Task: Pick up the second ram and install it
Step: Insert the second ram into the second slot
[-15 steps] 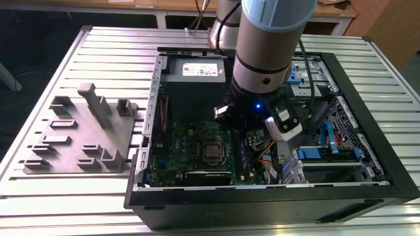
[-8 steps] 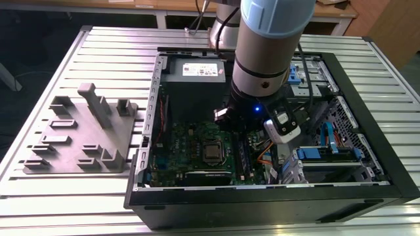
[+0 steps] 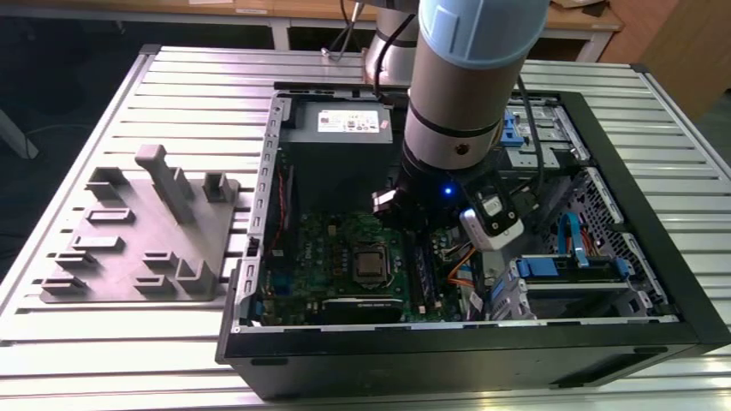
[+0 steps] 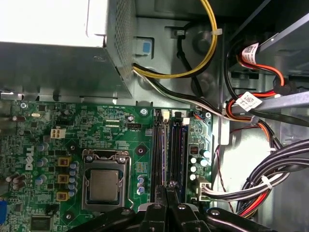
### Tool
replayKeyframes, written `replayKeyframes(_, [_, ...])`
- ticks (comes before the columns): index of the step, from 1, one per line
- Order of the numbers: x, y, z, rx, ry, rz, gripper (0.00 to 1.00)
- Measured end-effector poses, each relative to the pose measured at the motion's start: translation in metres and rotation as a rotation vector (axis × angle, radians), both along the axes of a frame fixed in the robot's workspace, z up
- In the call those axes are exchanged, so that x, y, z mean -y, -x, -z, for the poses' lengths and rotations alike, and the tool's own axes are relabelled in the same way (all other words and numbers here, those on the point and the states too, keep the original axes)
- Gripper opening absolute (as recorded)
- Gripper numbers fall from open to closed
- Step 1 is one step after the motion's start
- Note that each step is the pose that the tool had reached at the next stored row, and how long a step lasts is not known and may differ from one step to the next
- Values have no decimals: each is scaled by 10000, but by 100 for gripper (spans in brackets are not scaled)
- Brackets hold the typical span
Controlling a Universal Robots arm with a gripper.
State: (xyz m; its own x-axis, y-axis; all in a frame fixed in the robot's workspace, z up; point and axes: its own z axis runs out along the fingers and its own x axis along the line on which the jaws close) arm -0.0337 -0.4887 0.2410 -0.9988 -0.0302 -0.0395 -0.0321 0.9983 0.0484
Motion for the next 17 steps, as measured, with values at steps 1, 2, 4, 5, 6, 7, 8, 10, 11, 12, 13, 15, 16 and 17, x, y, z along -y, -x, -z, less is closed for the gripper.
replayKeyframes(1, [0,0,0,0,1,-2,8])
replayKeyframes(2, [0,0,2,1,-3,-4,8])
replayKeyframes(4, [0,8,9,1,-15,-4,8])
replayKeyframes(5, [-1,8,14,1,-15,-4,8])
replayKeyframes(6, [-1,9,24,1,-16,-4,8])
replayKeyframes(7, [0,10,34,0,-14,-3,8])
replayKeyframes(8, [0,10,44,0,-14,-3,8])
replayKeyframes(10, [0,11,58,0,-14,6,8])
replayKeyframes(11, [0,11,62,0,-14,35,8])
replayKeyframes(12, [0,11,62,-1,-14,60,8])
replayKeyframes(13, [0,11,63,-1,-16,72,8])
replayKeyframes(15, [0,11,67,0,-19,103,8])
replayKeyframes(16, [0,11,70,1,-20,129,8])
replayKeyframes(17, [0,11,73,1,-20,158,8])
